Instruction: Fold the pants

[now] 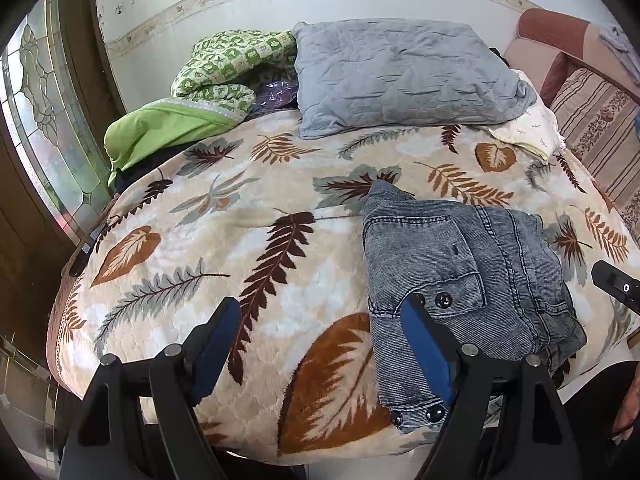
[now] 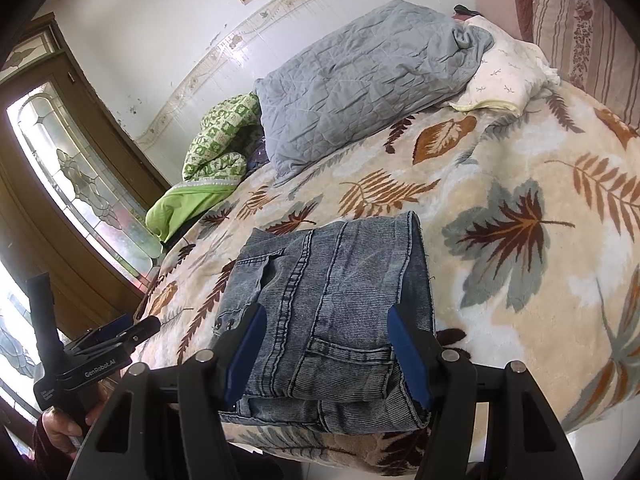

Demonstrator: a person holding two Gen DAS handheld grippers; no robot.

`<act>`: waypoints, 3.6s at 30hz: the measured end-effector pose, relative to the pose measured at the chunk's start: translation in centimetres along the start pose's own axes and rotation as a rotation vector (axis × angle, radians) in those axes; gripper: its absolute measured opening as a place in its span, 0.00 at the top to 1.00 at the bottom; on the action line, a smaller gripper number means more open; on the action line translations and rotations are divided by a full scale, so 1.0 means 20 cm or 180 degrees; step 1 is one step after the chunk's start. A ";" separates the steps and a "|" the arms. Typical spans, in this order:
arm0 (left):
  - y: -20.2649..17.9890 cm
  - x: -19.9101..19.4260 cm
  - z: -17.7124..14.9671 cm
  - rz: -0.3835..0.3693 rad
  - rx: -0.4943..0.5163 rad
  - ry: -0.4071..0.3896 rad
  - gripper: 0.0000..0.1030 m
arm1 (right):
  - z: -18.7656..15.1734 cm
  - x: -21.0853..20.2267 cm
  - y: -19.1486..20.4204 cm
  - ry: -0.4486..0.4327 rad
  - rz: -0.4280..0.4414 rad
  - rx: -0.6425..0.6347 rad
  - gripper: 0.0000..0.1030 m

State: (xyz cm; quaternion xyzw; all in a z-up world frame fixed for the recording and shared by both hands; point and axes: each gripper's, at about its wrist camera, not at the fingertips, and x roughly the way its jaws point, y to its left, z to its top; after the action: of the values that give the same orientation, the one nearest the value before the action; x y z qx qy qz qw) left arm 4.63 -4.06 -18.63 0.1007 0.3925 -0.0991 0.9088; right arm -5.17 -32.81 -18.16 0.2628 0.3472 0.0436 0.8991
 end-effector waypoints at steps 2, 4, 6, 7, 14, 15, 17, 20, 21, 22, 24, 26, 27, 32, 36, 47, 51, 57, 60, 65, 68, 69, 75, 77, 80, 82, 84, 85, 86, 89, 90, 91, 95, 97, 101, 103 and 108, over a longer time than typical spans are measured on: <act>0.00 0.00 0.00 0.0004 -0.0003 0.0006 0.20 | 0.00 0.00 0.00 0.0010 -0.0005 -0.0005 0.35; 0.00 0.01 0.00 0.0004 -0.0007 0.0012 0.20 | 0.00 0.01 0.00 0.0020 -0.0003 -0.0007 0.35; 0.00 0.01 0.00 0.0004 -0.0008 0.0017 0.20 | 0.00 0.01 0.01 0.0029 -0.0007 -0.0009 0.35; 0.00 0.02 0.00 0.0007 -0.0007 0.0021 0.20 | -0.01 0.02 0.01 0.0032 -0.0009 -0.0010 0.35; 0.01 0.04 -0.01 0.0016 -0.0012 0.0055 0.20 | 0.00 0.03 0.01 0.0060 -0.0015 -0.0022 0.35; 0.01 0.04 -0.01 0.0020 -0.0015 0.0060 0.20 | 0.00 0.03 0.01 0.0063 -0.0015 -0.0024 0.35; 0.01 0.05 -0.01 0.0020 -0.0019 0.0071 0.20 | -0.01 0.04 0.01 0.0074 -0.0017 -0.0026 0.35; 0.01 0.05 -0.02 0.0026 -0.0022 0.0085 0.20 | 0.00 0.04 0.02 0.0083 -0.0019 -0.0034 0.35; 0.01 0.06 -0.02 0.0032 -0.0019 0.0084 0.20 | 0.00 0.04 0.02 0.0086 -0.0019 -0.0035 0.35; 0.01 0.06 -0.02 0.0033 -0.0020 0.0087 0.20 | 0.00 0.05 0.02 0.0090 -0.0020 -0.0037 0.35; 0.01 0.06 -0.02 0.0037 -0.0023 0.0089 0.20 | -0.01 0.05 0.02 0.0099 -0.0024 -0.0040 0.35; 0.01 0.06 -0.02 0.0034 -0.0022 0.0092 0.20 | -0.01 0.05 0.02 0.0102 -0.0028 -0.0046 0.35; 0.01 0.06 -0.02 0.0034 -0.0023 0.0097 0.20 | -0.01 0.05 0.02 0.0101 -0.0027 -0.0047 0.35; 0.01 0.08 -0.03 0.0041 -0.0033 0.0118 0.20 | -0.01 0.06 0.03 0.0114 -0.0028 -0.0049 0.35; 0.01 0.09 -0.03 0.0046 -0.0036 0.0128 0.20 | -0.01 0.07 0.03 0.0129 -0.0029 -0.0054 0.35; 0.01 0.12 -0.03 0.0047 -0.0036 0.0173 0.20 | -0.01 0.09 0.03 0.0163 -0.0023 -0.0067 0.35; 0.01 0.13 -0.03 0.0052 -0.0041 0.0193 0.20 | -0.01 0.10 0.03 0.0179 -0.0019 -0.0076 0.35; 0.02 0.16 -0.03 0.0060 -0.0042 0.0220 0.20 | -0.01 0.12 0.04 0.0209 -0.0015 -0.0081 0.35; 0.03 0.18 -0.03 0.0057 -0.0044 0.0241 0.20 | -0.01 0.12 0.03 0.0209 -0.0004 -0.0055 0.35; 0.04 0.22 -0.02 0.0052 -0.0066 0.0284 0.20 | 0.01 0.13 0.00 0.0205 -0.0009 0.0029 0.35; 0.04 0.24 -0.01 0.0044 -0.0067 0.0292 0.20 | 0.01 0.14 -0.01 0.0223 -0.0019 0.0046 0.35; 0.03 0.24 -0.01 0.0040 -0.0067 0.0294 0.20 | 0.01 0.14 -0.01 0.0229 -0.0024 0.0047 0.35; 0.03 0.28 0.00 0.0014 -0.0059 0.0311 0.20 | 0.01 0.17 -0.01 0.0278 -0.0058 0.0028 0.34; 0.03 0.29 0.00 0.0002 -0.0061 0.0313 0.20 | 0.01 0.18 -0.01 0.0293 -0.0069 0.0023 0.34; 0.03 0.29 0.01 -0.0013 -0.0060 0.0313 0.20 | 0.02 0.19 -0.01 0.0306 -0.0088 0.0024 0.34; 0.02 0.30 0.01 -0.0023 -0.0064 0.0313 0.20 | 0.02 0.20 -0.02 0.0311 -0.0098 0.0038 0.34; 0.03 0.30 0.02 -0.0032 -0.0069 0.0314 0.20 | 0.02 0.20 -0.02 0.0311 -0.0108 0.0046 0.34; 0.03 0.30 0.02 -0.0035 -0.0072 0.0316 0.20 | 0.02 0.20 -0.02 0.0311 -0.0115 0.0049 0.34; 0.03 0.31 0.02 -0.0039 -0.0076 0.0316 0.20 | 0.02 0.20 -0.02 0.0311 -0.0121 0.0049 0.34; 0.03 0.31 0.02 -0.0047 -0.0085 0.0316 0.20 | 0.02 0.20 -0.03 0.0321 -0.0140 0.0050 0.34; 0.03 0.31 0.02 -0.0047 -0.0087 0.0316 0.20 | 0.02 0.21 -0.03 0.0323 -0.0146 0.0050 0.34; 0.03 0.31 0.02 -0.0048 -0.0087 0.0316 0.20 | 0.02 0.21 -0.03 0.0325 -0.0150 0.0048 0.34; 0.03 0.32 0.02 -0.0057 -0.0081 0.0324 0.20 | 0.02 0.21 -0.03 0.0326 -0.0154 0.0050 0.34; 0.04 0.33 0.02 -0.0091 -0.0074 0.0356 0.20 | 0.02 0.20 -0.03 0.0320 -0.0151 0.0077 0.34; 0.09 0.40 0.04 -0.0360 -0.0190 0.0581 0.20 | 0.07 0.19 -0.12 0.0245 -0.0144 0.0290 0.32; 0.13 0.44 0.06 -0.0621 -0.0261 0.0721 0.20 | 0.11 0.19 -0.21 0.0234 -0.0138 0.0518 0.32; 0.17 0.54 0.09 -0.1029 -0.0275 0.0937 0.20 | 0.14 0.28 -0.42 0.0531 0.0057 0.1095 0.30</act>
State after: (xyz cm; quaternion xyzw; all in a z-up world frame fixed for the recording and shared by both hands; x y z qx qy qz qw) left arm 13.95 -2.42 -25.03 0.0108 0.5358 -0.2108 0.8175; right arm 0.02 -39.88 -23.99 0.4112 0.4206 0.0132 0.8086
